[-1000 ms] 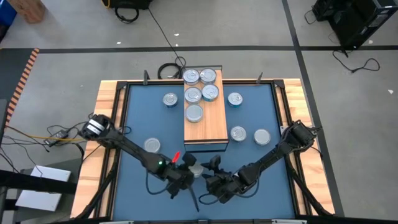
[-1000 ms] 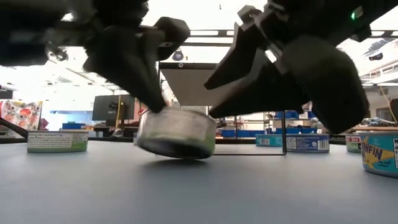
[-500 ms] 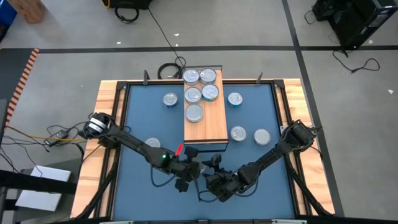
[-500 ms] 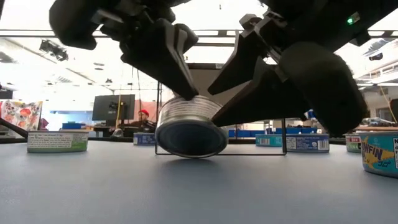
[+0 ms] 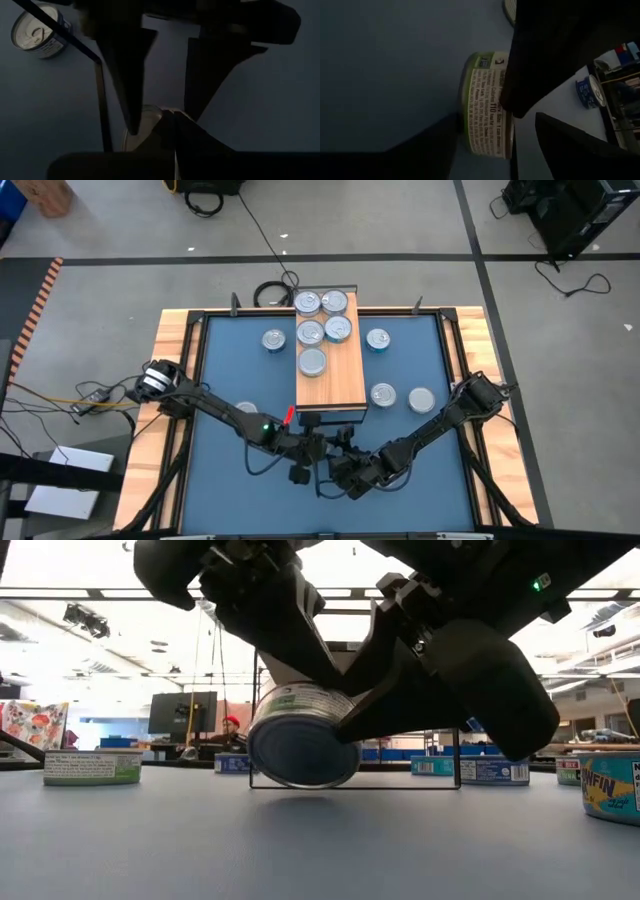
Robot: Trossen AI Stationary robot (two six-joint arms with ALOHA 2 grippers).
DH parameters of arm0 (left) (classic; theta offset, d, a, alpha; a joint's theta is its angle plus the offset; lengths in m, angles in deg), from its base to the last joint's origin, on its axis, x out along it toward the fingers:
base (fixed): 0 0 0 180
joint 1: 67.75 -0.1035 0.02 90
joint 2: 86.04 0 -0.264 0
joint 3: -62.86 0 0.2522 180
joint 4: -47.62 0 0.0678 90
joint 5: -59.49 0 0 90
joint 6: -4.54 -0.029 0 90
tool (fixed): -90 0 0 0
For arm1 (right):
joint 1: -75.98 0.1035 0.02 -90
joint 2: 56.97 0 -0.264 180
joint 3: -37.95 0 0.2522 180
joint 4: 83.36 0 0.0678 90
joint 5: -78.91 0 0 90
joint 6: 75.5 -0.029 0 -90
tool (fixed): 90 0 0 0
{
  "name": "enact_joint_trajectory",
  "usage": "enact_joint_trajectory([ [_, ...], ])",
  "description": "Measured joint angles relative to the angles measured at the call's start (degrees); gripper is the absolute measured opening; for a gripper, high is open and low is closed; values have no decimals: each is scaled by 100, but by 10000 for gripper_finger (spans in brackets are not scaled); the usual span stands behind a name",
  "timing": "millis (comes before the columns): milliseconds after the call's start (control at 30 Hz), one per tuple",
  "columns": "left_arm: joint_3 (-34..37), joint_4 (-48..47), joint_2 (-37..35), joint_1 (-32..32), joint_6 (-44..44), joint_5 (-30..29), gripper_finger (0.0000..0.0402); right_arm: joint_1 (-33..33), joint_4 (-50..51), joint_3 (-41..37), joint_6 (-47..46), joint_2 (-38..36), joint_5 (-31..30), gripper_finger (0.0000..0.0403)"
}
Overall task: Stack canned seafood by type on shelf
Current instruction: Put the green tuna can on the shelf
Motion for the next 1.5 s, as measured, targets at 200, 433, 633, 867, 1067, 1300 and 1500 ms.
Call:
enact_joint_trajectory([
  [200, 0, 292, -2, -13, 32, 90, 0, -28, -160, -1, -7, 0, -63, 214],
  [433, -2, 330, -2, -11, 30, 176, 0, -35, -218, -1, 2, 0, -47, 141],
  [633, -7, 36, -179, 87, 10, 202, 16, -52, -218, -1, 183, 0, -45, 97],
  [867, -7, -750, -337, 393, 189, -134, 71, -74, -230, -1, 156, 0, -43, 83],
  [1067, 199, -942, -337, 647, 318, -246, 107, -74, -251, -1, 157, 0, -41, 84],
  [1300, 604, -433, -334, 632, 454, -209, 94, -72, -249, -1, 146, 0, -39, 79],
  [1500, 780, -34, -356, 611, 159, 226, 52, -72, -243, -1, 105, 0, -37, 81],
])
